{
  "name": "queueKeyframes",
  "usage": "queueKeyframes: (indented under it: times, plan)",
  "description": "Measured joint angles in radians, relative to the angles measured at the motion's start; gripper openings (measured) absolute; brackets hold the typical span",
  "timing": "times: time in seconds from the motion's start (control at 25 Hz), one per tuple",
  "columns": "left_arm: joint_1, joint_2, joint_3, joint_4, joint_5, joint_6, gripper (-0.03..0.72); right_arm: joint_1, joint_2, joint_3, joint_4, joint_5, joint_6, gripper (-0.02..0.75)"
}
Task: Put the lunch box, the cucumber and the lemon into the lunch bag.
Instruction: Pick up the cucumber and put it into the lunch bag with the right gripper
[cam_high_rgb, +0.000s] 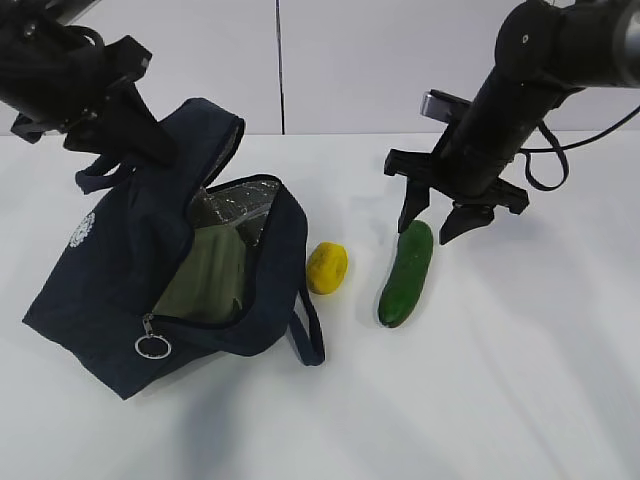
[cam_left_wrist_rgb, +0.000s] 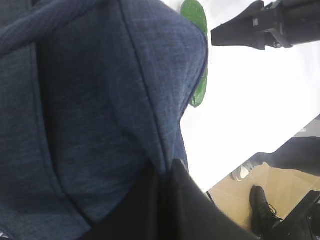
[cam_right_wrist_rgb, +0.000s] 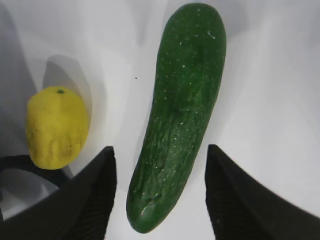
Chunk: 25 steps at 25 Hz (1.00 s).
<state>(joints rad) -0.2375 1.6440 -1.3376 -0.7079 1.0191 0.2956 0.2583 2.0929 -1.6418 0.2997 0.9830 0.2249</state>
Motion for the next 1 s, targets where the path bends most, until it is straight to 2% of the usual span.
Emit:
queueKeyframes:
  times: [0.2, 0.4, 0.48, 0.84, 1.0]
  plan:
    - [0.0, 0.0, 0.0, 0.0, 0.0, 0.0, -0.001, 0.0, 0.018, 0.0, 0.002, -0.026, 0.0, 0.43]
    - [0.0, 0.0, 0.0, 0.0, 0.0, 0.0, -0.001, 0.0, 0.025, 0.0, 0.002, -0.059, -0.016, 0.552]
    - [0.0, 0.0, 0.0, 0.0, 0.0, 0.0, -0.001, 0.0, 0.026, 0.0, 0.0, -0.076, -0.016, 0.577]
    - [0.0, 0.0, 0.0, 0.0, 0.0, 0.0, -0.001, 0.0, 0.035, 0.0, -0.077, -0.122, 0.016, 0.591]
    - [0.0, 0.0, 0.0, 0.0, 0.0, 0.0, -0.001, 0.0, 0.057, 0.0, -0.055, -0.124, 0.027, 0.592]
